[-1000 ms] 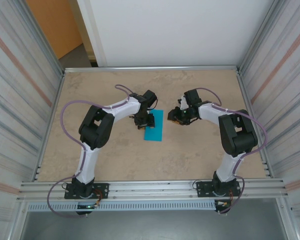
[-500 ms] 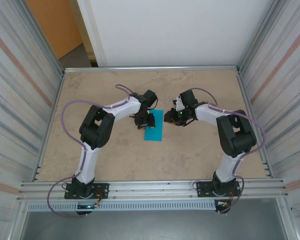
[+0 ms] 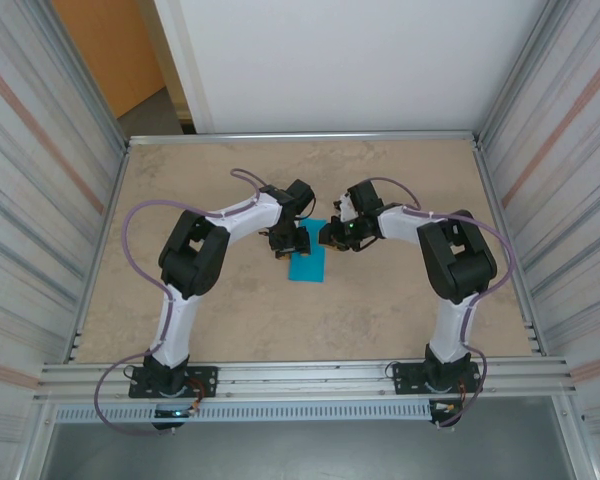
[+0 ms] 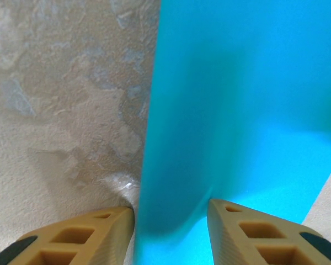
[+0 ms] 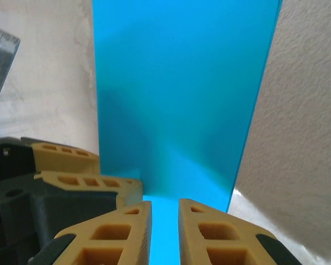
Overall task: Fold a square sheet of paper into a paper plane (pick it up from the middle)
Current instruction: Hold the square sheet of paper at the center of the table.
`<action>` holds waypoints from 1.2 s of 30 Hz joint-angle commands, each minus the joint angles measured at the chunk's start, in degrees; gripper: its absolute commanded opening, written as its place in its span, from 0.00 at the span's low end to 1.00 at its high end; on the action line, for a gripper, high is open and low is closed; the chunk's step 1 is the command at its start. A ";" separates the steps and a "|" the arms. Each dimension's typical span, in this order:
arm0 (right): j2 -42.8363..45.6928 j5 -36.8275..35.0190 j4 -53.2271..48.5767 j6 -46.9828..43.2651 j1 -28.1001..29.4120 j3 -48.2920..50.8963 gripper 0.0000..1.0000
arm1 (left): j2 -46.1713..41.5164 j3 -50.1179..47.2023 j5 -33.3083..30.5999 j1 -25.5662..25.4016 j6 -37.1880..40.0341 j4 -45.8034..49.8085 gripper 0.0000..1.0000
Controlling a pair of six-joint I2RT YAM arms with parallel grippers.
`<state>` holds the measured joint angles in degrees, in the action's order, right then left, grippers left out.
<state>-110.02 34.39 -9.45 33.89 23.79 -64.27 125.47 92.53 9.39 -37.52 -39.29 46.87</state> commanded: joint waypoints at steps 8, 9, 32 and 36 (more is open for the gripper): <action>-4.06 1.78 -0.48 0.83 0.47 -2.21 0.17 | 12.73 -5.34 2.83 -1.75 -0.22 -3.28 0.44; -4.37 1.58 -0.80 0.75 0.47 -2.25 0.17 | 12.63 -5.27 2.93 -1.74 -0.24 -3.32 0.44; -11.90 -9.35 -13.53 -2.38 0.29 -2.35 0.12 | -13.54 -11.72 7.56 4.17 5.22 -15.07 0.51; -12.11 -9.56 -13.83 -2.42 0.40 -2.78 0.12 | -16.98 -17.22 13.48 6.29 5.54 -22.97 0.50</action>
<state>-116.62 34.30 -15.49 32.93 23.75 -69.34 111.68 77.25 17.54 -32.40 -35.57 31.14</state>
